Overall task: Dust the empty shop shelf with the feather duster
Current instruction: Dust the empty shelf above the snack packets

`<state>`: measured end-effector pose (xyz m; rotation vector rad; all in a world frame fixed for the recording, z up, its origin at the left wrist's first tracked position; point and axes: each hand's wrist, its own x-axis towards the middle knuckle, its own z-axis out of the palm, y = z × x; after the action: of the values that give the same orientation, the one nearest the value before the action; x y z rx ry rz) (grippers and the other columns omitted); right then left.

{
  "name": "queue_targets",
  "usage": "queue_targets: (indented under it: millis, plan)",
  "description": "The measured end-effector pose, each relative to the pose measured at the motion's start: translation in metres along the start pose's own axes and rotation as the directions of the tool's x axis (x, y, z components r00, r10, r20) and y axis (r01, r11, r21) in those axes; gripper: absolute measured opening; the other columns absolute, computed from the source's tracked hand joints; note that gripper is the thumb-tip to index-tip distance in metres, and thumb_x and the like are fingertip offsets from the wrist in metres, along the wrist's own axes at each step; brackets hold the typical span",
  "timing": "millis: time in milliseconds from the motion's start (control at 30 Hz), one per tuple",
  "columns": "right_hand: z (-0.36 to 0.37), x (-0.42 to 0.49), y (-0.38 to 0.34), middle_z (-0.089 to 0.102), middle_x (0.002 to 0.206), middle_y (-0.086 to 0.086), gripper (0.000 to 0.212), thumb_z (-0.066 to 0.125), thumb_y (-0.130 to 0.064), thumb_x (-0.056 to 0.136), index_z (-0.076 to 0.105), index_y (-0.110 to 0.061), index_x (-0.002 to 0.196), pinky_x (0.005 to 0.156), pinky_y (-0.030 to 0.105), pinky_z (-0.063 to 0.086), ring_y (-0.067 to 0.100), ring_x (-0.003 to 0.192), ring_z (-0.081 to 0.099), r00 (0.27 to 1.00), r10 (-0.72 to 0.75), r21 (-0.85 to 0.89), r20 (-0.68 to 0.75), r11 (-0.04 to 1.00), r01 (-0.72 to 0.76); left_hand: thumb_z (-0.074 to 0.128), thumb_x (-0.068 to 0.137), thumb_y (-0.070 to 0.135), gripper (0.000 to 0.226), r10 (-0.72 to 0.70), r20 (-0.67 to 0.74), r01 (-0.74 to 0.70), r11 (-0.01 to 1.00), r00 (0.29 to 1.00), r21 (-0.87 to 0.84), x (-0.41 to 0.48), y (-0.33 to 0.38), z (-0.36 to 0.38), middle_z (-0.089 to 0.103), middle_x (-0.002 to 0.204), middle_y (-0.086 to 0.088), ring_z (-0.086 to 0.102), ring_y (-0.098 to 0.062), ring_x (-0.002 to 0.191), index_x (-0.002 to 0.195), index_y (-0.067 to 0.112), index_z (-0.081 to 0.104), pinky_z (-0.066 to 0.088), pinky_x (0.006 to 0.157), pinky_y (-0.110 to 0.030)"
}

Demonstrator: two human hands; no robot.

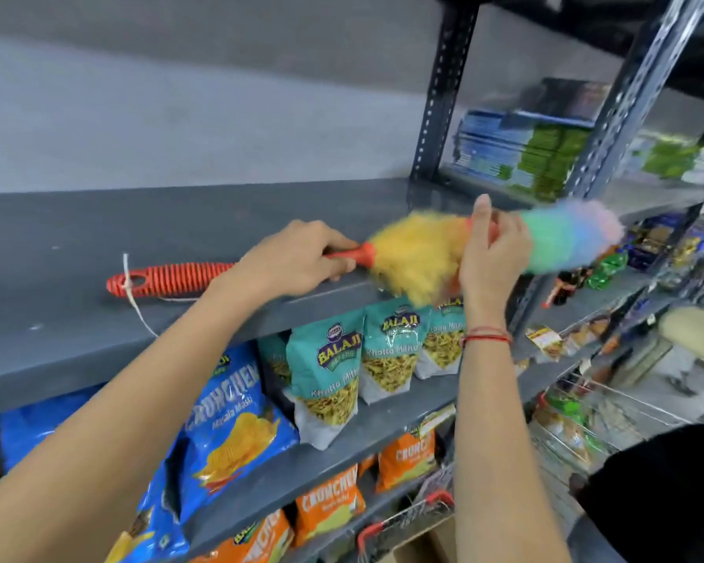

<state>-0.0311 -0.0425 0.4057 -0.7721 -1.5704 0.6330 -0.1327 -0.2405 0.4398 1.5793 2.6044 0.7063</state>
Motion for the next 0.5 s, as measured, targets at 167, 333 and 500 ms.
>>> queue_targets:
  millis: [167,333,500]
  plan:
    - [0.004,-0.009,0.008,0.057,0.121,0.031,0.044,0.047,-0.037,0.097,0.063,0.004,0.095,0.105,0.048,0.034,0.037,0.119,0.047,0.997,0.057,0.003,0.056,0.998,-0.057,0.056,0.089,0.034,0.023,-0.115,0.018,0.115,0.993,0.993,-0.04,-0.004,-0.018,-0.011,0.063,0.058,0.006,0.06,-0.014,0.066,0.104,0.039,0.072,0.052,0.078,-0.038]
    - [0.0,-0.006,0.021,0.048,0.137,0.026,0.042,0.048,-0.035,0.096,0.06,0.001,0.116,0.113,0.044,0.028,0.033,0.133,0.036,0.996,0.054,-0.014,0.064,0.998,-0.053,0.055,0.09,0.036,0.022,-0.293,-0.038,0.294,0.955,0.955,0.028,-0.006,-0.022,-0.031,0.064,0.061,0.002,0.061,-0.018,0.065,0.096,0.031,0.075,0.045,0.068,-0.03]
    - [0.002,-0.002,0.031,0.041,0.146,0.02,0.044,0.047,-0.038,0.096,0.058,-0.003,0.121,0.115,0.041,0.02,0.028,0.141,0.025,0.99,-0.038,-0.043,0.133,0.998,0.044,0.041,0.095,0.03,0.033,-0.263,-0.366,0.394,0.85,0.893,0.35,0.002,0.004,-0.023,0.064,0.108,-0.015,0.062,-0.036,0.098,0.114,0.016,0.063,0.042,0.071,-0.035]
